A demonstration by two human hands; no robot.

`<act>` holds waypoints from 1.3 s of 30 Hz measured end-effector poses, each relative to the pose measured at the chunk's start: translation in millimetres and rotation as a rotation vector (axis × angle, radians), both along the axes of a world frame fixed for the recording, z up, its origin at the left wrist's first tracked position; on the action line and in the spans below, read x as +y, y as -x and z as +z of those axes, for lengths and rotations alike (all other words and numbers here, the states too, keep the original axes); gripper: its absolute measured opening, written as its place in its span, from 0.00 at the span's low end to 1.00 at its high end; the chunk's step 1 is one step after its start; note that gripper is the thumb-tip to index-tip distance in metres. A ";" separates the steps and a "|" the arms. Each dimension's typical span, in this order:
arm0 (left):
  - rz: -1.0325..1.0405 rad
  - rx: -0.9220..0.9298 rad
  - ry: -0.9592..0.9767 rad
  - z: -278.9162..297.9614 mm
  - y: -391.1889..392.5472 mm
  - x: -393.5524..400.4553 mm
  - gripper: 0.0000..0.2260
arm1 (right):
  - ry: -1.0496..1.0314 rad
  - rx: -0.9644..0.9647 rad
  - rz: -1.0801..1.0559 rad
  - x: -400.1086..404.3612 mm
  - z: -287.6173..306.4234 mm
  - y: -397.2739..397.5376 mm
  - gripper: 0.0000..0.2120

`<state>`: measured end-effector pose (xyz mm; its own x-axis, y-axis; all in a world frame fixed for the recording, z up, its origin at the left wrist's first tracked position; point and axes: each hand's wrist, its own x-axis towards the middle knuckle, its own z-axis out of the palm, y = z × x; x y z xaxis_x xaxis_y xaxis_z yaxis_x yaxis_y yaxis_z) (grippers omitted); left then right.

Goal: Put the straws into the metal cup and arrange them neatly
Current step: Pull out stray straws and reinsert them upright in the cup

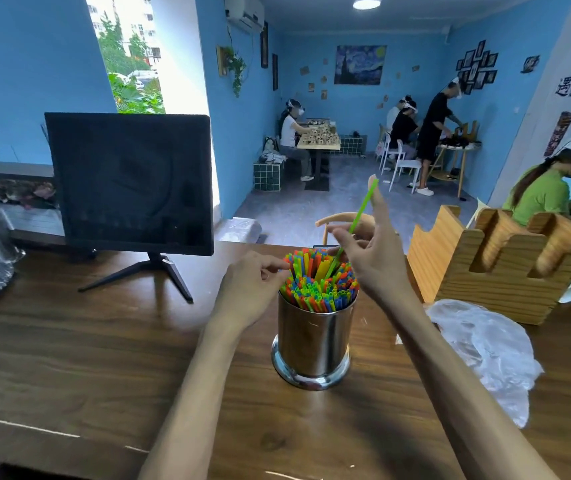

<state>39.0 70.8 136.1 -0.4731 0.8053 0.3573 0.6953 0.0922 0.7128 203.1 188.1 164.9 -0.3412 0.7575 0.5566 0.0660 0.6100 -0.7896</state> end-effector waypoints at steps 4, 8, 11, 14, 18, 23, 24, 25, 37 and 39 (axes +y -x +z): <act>0.005 0.065 0.042 8.1 1.6 2.5 0.07 | -0.087 -0.112 -0.070 -0.8 -14.1 3.7 0.49; -0.060 0.105 0.116 20.7 4.2 2.1 0.08 | -0.111 -0.185 -0.107 1.2 -19.7 3.3 0.51; -0.055 0.100 0.114 24.5 6.1 5.1 0.04 | -0.102 -0.189 -0.101 2.9 -20.0 3.6 0.49; -0.077 0.105 0.133 24.3 7.9 8.2 0.03 | -0.094 -0.204 -0.088 4.4 -23.1 4.1 0.41; -0.134 0.168 0.115 25.6 8.3 10.6 0.06 | -0.059 -0.214 -0.048 5.2 -23.6 1.2 0.29; -0.126 0.219 0.006 30.5 12.0 16.6 0.11 | -0.045 -0.197 -0.026 2.6 -22.6 -2.8 0.27; -0.110 0.234 -0.029 33.4 11.6 16.6 0.11 | -0.049 -0.205 -0.029 2.6 -23.0 -3.2 0.27; -0.092 0.243 -0.069 38.0 10.1 15.1 0.10 | -0.046 -0.205 -0.029 2.1 -22.5 -3.6 0.27; 0.054 0.136 -0.593 81.4 2.6 -16.9 0.03 | -0.227 -0.300 -0.061 3.9 -19.6 1.7 0.24; 0.066 0.119 -0.636 86.5 0.8 -21.7 0.03 | -0.230 -0.439 0.017 3.1 -21.1 1.3 0.18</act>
